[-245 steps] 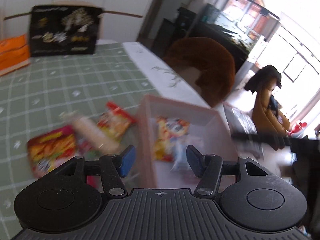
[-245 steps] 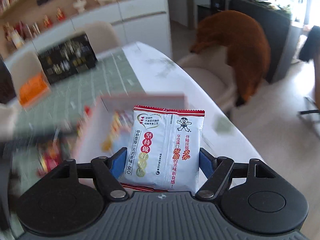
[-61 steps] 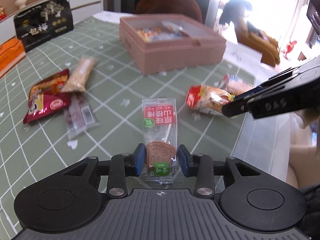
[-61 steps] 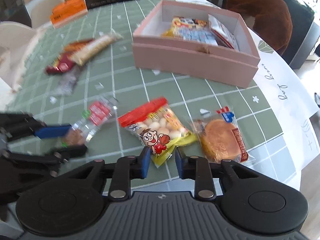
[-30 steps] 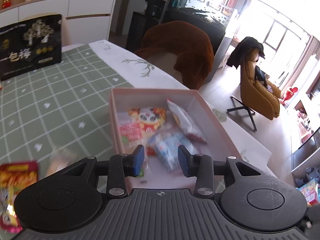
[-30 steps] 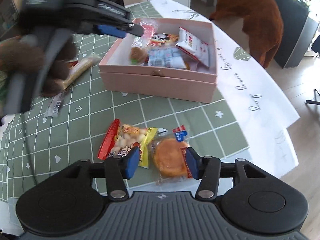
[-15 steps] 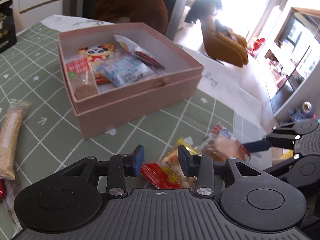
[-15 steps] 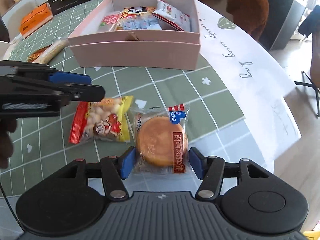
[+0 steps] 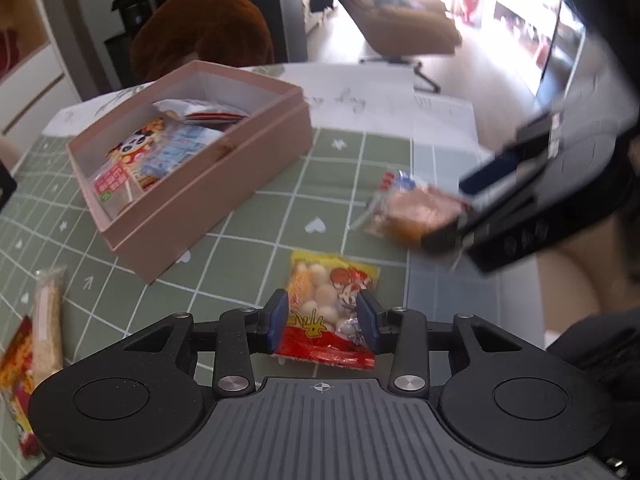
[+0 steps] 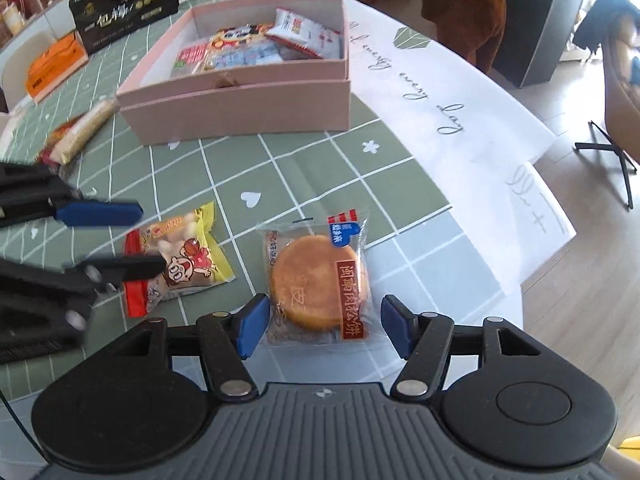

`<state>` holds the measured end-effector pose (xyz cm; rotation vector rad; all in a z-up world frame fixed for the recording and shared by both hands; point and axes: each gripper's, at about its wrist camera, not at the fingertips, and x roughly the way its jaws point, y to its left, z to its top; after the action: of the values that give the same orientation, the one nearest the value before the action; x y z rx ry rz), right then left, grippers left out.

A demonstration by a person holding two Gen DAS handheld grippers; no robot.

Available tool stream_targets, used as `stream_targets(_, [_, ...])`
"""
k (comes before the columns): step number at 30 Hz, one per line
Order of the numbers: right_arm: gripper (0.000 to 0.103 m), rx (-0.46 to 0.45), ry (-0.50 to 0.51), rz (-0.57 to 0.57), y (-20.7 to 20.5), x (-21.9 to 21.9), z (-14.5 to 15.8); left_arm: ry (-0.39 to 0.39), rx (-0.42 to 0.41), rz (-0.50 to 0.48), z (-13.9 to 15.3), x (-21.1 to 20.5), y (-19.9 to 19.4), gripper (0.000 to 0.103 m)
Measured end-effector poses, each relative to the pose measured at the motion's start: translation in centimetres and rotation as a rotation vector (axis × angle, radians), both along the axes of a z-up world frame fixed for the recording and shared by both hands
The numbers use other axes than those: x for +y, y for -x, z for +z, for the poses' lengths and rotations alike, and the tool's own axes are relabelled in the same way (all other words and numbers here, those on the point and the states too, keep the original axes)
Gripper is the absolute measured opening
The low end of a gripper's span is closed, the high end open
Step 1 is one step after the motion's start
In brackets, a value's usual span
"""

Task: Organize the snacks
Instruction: 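Grasp the red-yellow egg-snack bag with the left tool while the right tool grasps the round cake packet, then carry the egg-snack bag into the box with left tool while right tool boxes the cake packet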

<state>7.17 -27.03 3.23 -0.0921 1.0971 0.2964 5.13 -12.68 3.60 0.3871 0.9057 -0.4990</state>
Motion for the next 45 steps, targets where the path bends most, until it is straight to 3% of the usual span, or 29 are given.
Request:
stream_targets(2, [0.062, -0.014, -0.005, -0.011, 0.1, -0.3, 0.5, -0.033, -0.029, -0.026, -0.5, -0.6, 0.4, 0.044])
stream_targets(9, [0.062, -0.043, -0.003, -0.058, 0.0, -1.9, 1.6, 0.005, 0.027, -0.055, -0.9, -1.6, -0.1, 0.052])
stream_targets(15, [0.062, -0.029, -0.009, -0.083, -0.1, -2.3, 1.2, 0.047, 0.034, 0.023, -0.5, -0.1, -1.2, 0.051])
stream_targets(24, [0.062, -0.018, -0.037, -0.009, -0.7, -1.2, 1.0, 0.111, 0.112, 0.135, -1.4, 1.6, -3.9, 0.063])
stream_targets(32, [0.064, 0.008, 0.014, 0.043, -2.0, 0.9, -0.8, 0.126, 0.15, 0.174, -1.2, 2.2, -2.7, 0.061])
stream_targets(35, [0.055, -0.01, 0.049, 0.064, -1.5, 1.5, -0.7, 0.147, 0.164, 0.189, -1.1, 2.8, -1.9, 0.06])
stream_targets(38, [0.055, 0.016, 0.023, 0.077, -1.0, 1.7, -0.2, 0.154, 0.162, 0.19, -0.8, 3.3, -0.9, 0.058])
stream_targets(42, [0.055, 0.027, -0.03, 0.077, -0.3, 1.9, 1.3, 0.178, 0.145, 0.206, 0.3, 4.2, 0.1, 0.058])
stream_targets(45, [0.055, -0.033, -0.073, 0.074, -0.6, 2.0, 4.7, 0.278, 0.077, 0.232, 4.2, 5.8, -0.3, 0.057])
